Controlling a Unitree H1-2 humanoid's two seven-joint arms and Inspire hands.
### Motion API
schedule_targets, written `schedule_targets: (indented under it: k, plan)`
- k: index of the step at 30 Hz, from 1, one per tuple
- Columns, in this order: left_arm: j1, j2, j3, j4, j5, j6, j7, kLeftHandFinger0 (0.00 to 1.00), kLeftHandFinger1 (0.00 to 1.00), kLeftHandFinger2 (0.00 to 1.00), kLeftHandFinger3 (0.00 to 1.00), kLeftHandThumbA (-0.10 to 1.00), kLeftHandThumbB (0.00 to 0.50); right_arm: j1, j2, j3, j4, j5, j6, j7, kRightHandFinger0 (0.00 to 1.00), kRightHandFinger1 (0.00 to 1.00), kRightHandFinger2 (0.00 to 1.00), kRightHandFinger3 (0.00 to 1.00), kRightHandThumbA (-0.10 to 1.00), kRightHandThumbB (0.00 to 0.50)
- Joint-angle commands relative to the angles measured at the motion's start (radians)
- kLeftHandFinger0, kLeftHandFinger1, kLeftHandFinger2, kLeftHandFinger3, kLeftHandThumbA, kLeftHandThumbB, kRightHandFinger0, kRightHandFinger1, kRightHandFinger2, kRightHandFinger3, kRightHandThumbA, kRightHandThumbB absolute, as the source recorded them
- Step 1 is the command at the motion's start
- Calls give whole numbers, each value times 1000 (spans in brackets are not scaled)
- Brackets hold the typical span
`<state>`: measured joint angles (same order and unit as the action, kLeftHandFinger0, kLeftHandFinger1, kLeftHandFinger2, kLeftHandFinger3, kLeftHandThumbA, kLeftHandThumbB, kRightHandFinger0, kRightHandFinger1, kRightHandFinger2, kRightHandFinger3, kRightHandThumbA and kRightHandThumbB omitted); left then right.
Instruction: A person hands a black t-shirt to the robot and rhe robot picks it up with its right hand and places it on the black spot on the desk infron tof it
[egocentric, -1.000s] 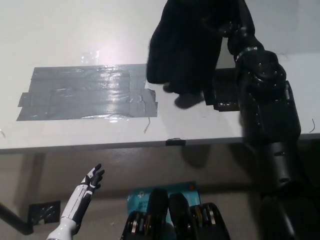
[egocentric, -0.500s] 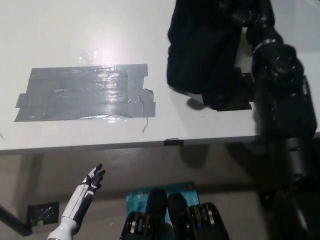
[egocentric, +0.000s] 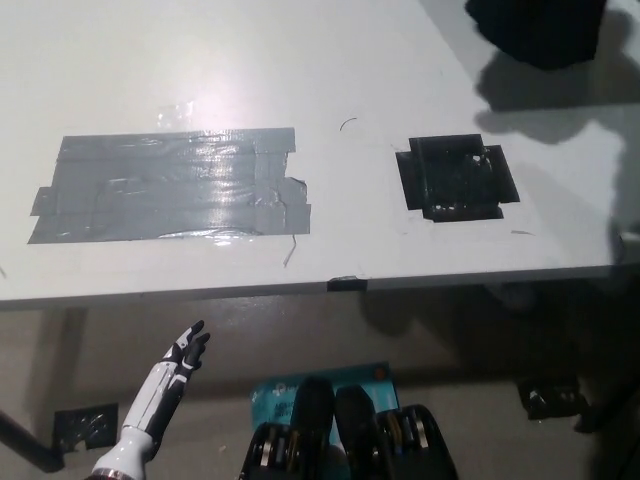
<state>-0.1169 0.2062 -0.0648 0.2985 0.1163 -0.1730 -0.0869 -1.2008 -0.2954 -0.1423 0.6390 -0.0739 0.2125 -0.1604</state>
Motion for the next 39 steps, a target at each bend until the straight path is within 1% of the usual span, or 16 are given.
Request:
schedule_targets:
  k: [1,10,11,12,13,14,16,17,19,21,24,25,26,27,29,39]
  plan:
    - [-18,20,-4,-19,11,0,-13,1000,1000,1000,1000,1000,500,-50,-37,56,23,-85,-94,-50,0,406,803,874,-100,135]
    - [-17,14,-4,-48,24,28,-1,1000,1000,1000,1000,1000,500,18,23,131,92,-87,-105,-30,1,426,875,946,-100,149]
    - [-22,13,-3,-42,24,30,0,1000,1000,1000,1000,1000,500,22,37,140,118,-88,-116,-33,96,478,889,950,-100,184]
    - [-25,13,-2,-40,21,31,-2,1000,1000,1000,1000,1000,500,23,45,143,132,-85,-121,-29,249,670,917,961,-100,175]
    - [-30,14,-1,-37,18,32,-5,1000,1000,1000,1000,1000,500,23,51,146,146,-81,-126,-25,298,661,906,971,-100,172]
    - [-26,13,0,-41,15,33,-5,1000,1000,1000,1000,1000,500,33,62,153,160,-76,-136,-13,138,502,922,1000,-100,162]
    - [-15,10,-1,-39,16,22,-2,1000,1000,1000,1000,1000,500,64,76,199,217,-111,-186,-14,4,258,939,1000,-100,167]
    - [-14,9,-2,-38,17,22,-1,1000,1000,1000,1000,1000,500,68,77,203,224,-112,-195,-13,7,297,938,1000,-100,166]
    - [-20,9,-5,-37,28,26,4,1000,1000,1000,1000,1000,500,74,81,242,281,-127,-226,4,202,503,1000,977,-100,155]
    - [-16,11,-3,-51,32,31,8,1000,1000,1000,1000,1000,500,76,86,282,333,-137,-237,37,144,554,1000,963,-100,138]
    - [-18,11,2,-55,32,32,12,1000,1000,1000,1000,1000,500,69,70,359,381,-179,-272,73,202,659,980,903,-100,171]
    - [-8,13,5,-58,21,24,6,1000,1000,1000,1000,1000,500,76,43,443,367,-214,-177,236,917,1000,1000,1000,183,306]
    - [2,16,7,-66,18,24,4,1000,1000,1000,1000,1000,500,77,36,471,365,-215,-134,319,1000,1000,1000,1000,215,315]
    - [6,16,6,-71,22,27,5,1000,1000,1000,1000,1000,500,73,26,503,372,-224,-121,373,1000,1000,1000,1000,356,396]
    - [9,18,2,-76,36,36,9,994,1000,1000,1000,1000,500,59,-2,598,391,-275,-94,511,1000,1000,1000,1000,433,493]
    - [-9,35,2,-68,37,46,-3,968,1000,1000,1000,1000,500,-19,-229,748,85,-261,28,918,1000,1000,1000,1000,462,500]
